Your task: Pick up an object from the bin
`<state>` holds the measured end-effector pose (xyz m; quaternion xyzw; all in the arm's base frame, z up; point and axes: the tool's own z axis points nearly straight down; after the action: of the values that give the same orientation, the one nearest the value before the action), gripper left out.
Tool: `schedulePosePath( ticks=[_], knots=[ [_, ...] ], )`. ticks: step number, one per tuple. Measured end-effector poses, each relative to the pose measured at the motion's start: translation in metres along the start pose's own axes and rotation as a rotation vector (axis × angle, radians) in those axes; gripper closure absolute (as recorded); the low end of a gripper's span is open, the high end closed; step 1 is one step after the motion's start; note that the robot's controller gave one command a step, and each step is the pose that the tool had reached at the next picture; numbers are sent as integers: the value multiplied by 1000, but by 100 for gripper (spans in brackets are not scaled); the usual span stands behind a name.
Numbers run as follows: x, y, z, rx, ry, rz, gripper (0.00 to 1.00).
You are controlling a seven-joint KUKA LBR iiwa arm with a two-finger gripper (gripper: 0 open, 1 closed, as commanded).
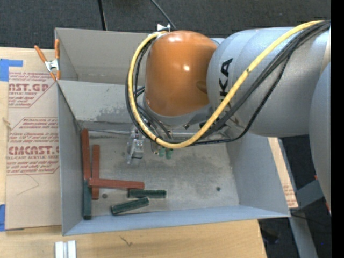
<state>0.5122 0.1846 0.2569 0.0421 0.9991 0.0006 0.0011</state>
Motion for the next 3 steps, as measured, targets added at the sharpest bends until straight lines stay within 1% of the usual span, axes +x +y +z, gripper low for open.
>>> schedulePosePath(
  ticks=[1, 2, 3],
  knots=[
    [2, -17, 84, 2, 4, 115, 0],
    [1, -16, 83, 0, 2, 114, 0],
    [-1, -49, 182, 0, 4, -234, 100]
  ],
)
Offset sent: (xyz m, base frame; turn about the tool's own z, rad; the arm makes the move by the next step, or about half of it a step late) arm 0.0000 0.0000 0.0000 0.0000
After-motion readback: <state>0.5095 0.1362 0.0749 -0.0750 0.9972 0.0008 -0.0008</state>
